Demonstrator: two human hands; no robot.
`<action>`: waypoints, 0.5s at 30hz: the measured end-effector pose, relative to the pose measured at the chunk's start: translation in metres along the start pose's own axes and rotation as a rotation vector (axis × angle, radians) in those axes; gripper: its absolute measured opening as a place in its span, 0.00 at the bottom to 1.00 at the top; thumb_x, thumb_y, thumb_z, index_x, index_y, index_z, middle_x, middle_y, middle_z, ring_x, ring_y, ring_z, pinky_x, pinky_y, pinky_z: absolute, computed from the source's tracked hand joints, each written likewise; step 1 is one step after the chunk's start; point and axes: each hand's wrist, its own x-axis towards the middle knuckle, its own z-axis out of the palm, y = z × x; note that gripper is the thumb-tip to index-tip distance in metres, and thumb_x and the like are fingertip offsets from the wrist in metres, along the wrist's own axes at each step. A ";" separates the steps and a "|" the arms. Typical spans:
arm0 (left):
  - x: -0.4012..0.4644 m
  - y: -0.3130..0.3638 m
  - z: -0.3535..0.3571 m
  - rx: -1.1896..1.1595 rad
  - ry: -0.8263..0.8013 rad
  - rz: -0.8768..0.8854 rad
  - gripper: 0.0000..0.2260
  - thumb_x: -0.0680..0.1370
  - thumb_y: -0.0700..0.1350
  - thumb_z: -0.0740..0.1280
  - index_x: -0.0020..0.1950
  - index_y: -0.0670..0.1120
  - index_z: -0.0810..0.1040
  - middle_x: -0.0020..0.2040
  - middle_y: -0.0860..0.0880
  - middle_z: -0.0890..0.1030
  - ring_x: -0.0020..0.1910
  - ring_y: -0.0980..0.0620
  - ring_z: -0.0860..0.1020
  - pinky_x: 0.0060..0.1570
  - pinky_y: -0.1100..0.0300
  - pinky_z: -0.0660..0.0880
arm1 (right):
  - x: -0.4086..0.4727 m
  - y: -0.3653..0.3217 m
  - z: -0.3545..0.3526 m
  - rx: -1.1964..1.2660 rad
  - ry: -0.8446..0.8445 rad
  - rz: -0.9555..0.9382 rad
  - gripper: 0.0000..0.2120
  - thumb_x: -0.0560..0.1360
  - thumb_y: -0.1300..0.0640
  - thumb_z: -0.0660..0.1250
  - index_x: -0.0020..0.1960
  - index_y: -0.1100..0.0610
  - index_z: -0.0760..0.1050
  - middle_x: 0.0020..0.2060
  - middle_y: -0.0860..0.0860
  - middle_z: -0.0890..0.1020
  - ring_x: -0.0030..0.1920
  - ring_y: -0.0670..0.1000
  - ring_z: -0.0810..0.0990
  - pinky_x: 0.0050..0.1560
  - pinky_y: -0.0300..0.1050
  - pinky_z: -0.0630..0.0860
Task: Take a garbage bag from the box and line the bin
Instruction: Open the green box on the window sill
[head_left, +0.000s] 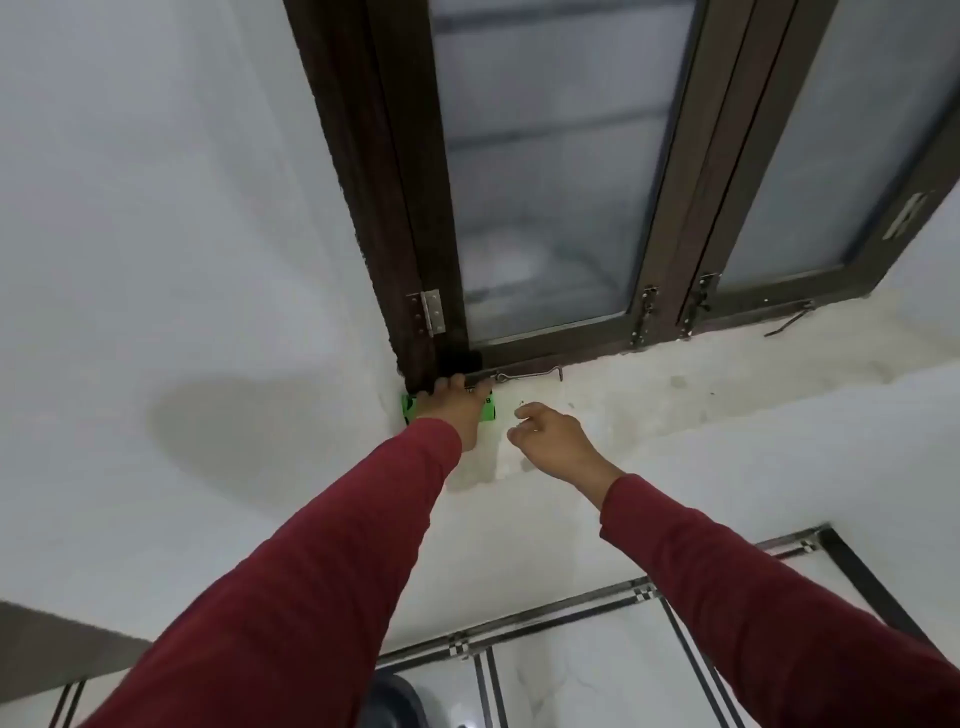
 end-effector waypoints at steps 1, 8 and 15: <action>0.004 -0.001 -0.003 0.064 -0.015 0.006 0.41 0.76 0.38 0.67 0.83 0.57 0.50 0.75 0.40 0.64 0.72 0.37 0.65 0.65 0.41 0.71 | 0.006 0.001 0.000 0.047 -0.002 0.037 0.20 0.80 0.55 0.65 0.71 0.55 0.73 0.57 0.51 0.82 0.56 0.52 0.80 0.46 0.38 0.74; 0.036 -0.005 0.002 -0.337 0.042 -0.073 0.32 0.79 0.56 0.64 0.80 0.53 0.55 0.68 0.39 0.73 0.65 0.36 0.73 0.59 0.47 0.74 | 0.036 0.003 -0.002 0.403 0.009 0.259 0.19 0.77 0.55 0.68 0.67 0.51 0.75 0.49 0.51 0.82 0.47 0.52 0.82 0.46 0.46 0.79; 0.041 0.027 -0.009 -1.435 0.016 -0.574 0.35 0.68 0.63 0.71 0.66 0.46 0.64 0.54 0.42 0.81 0.38 0.45 0.79 0.26 0.62 0.70 | 0.026 0.011 -0.029 0.875 -0.074 0.222 0.21 0.72 0.47 0.77 0.62 0.51 0.78 0.60 0.60 0.83 0.60 0.63 0.84 0.51 0.53 0.85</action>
